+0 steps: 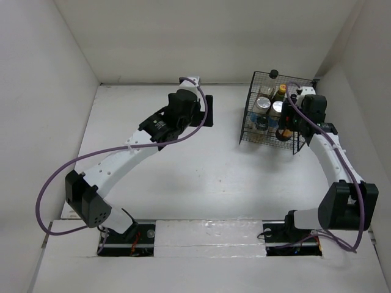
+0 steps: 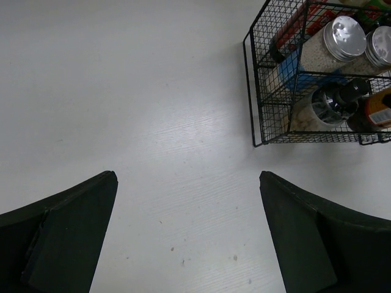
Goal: Organize the condiment bottles
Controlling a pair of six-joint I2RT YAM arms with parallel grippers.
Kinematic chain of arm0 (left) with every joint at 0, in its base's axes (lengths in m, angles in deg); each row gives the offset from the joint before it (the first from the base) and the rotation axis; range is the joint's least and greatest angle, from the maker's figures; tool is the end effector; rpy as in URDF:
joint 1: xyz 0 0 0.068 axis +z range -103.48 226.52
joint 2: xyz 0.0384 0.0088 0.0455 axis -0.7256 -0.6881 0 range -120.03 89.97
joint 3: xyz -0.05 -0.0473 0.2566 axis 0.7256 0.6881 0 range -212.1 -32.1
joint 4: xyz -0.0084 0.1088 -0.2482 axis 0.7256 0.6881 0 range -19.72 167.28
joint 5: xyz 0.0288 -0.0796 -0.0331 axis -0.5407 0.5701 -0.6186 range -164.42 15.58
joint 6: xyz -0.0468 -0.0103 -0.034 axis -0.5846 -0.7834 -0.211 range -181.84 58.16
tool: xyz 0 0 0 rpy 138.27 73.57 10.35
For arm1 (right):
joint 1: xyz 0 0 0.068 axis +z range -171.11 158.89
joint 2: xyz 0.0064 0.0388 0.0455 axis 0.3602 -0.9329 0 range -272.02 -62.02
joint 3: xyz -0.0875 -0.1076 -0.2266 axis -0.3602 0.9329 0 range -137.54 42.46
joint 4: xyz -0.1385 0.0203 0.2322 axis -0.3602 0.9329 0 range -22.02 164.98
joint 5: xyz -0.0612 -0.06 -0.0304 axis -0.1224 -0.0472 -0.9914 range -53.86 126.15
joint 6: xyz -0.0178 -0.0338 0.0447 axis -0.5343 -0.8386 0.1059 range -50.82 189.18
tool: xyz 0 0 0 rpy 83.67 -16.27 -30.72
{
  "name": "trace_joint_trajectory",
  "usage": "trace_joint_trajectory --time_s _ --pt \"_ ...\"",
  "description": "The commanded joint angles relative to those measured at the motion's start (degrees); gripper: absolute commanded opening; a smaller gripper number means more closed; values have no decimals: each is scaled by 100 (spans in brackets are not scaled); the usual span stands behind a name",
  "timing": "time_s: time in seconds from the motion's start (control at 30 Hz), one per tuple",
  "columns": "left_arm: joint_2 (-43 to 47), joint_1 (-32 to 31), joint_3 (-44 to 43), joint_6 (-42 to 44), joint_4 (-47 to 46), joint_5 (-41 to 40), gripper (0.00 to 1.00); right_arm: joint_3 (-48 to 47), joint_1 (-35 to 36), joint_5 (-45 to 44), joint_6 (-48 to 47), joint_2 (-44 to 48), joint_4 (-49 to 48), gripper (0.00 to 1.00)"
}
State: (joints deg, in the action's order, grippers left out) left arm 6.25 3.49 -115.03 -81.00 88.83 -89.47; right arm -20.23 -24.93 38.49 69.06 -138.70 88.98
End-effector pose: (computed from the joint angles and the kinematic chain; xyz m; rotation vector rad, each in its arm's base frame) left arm 0.2683 -0.2354 0.3869 0.2209 1.9134 -0.4851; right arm 0.3179 -0.0195 0.2927 0.0473 2.1804 0.0055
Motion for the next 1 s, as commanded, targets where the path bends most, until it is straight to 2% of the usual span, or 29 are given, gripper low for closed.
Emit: trace_joint_trajectory --time_s 0.0,0.03,0.2,0.3,0.4,0.43,0.53,0.7,0.97 --pt "163 -4 14 -35 -185 63 99 2 -49 -68 56 -4 -1071 29" --pt "163 -4 14 -88 -185 63 99 3 -49 -68 56 -4 -1071 31" --pt "216 57 172 -150 -290 203 99 275 -49 -15 231 -303 -1124 55" --pt "268 119 225 -150 -290 257 99 337 -49 37 232 -373 -1124 60" --pt "269 233 225 -202 -352 310 99 337 -49 37 346 -426 -1054 72" --pt "269 233 225 -202 -404 310 99 337 3 37 424 -426 -1001 82" --pt "269 233 173 -202 -404 257 99 119 56 37 425 -296 -659 99" --pt "269 233 -46 -273 -290 73 99 -313 162 -287 425 302 -166 100" --pt "515 233 -477 -325 -167 -200 99 -1130 346 -139 372 1611 502 100"
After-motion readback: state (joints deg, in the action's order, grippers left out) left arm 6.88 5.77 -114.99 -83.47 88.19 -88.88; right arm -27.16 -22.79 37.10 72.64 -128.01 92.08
